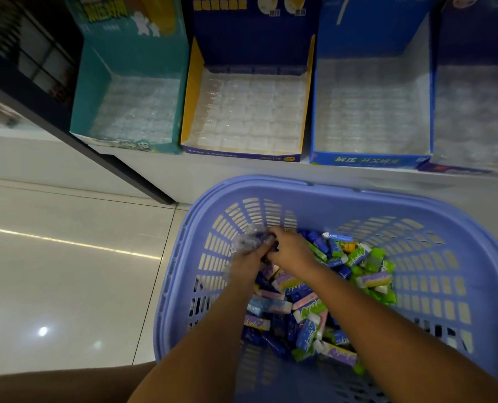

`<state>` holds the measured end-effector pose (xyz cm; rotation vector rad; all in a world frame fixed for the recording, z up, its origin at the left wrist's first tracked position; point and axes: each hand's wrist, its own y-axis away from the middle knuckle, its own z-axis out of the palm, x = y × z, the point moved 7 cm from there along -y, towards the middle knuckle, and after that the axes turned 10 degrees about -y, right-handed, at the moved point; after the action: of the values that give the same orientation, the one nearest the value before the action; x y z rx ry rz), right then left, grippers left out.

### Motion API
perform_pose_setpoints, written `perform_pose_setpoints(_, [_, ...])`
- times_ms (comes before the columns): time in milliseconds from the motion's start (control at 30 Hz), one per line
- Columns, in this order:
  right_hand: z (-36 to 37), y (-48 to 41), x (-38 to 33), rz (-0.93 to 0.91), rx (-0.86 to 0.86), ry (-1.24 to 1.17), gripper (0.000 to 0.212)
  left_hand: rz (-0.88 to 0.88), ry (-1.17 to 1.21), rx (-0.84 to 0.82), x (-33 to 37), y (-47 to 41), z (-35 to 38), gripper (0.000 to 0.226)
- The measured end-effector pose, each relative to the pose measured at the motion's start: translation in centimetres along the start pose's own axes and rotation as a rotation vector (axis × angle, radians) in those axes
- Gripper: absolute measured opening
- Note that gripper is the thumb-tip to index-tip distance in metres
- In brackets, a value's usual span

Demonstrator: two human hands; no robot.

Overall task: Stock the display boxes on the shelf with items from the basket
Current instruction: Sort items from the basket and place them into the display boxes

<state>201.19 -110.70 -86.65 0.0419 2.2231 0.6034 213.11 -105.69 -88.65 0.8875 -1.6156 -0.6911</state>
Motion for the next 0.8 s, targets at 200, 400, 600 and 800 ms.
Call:
perform_pose_setpoints(200, [-1.5, -0.4, 0.9, 0.146, 0.001, -0.22, 0.009, 0.004, -0.064, 0.01, 0.6, -0.7, 0.1, 0.061])
perform_pose_setpoints(400, [-2.0, 0.9, 2.2, 0.14, 0.086, -0.202, 0.041, 0.064, -0.179, -0.057, 0.8, -1.5, 0.6, 0.069])
perform_pose_setpoints(600, [-0.1, 0.8, 1.1, 0.01, -0.024, -0.367, 0.025, -0.023, -0.237, 0.066, 1.3, -1.7, -0.4, 0.087])
perform_pose_setpoints(800, [0.7, 1.0, 0.7, -0.004, -0.216, -0.07, 0.056, 0.054, -0.225, -0.001, 1.3, -1.1, 0.3, 0.065])
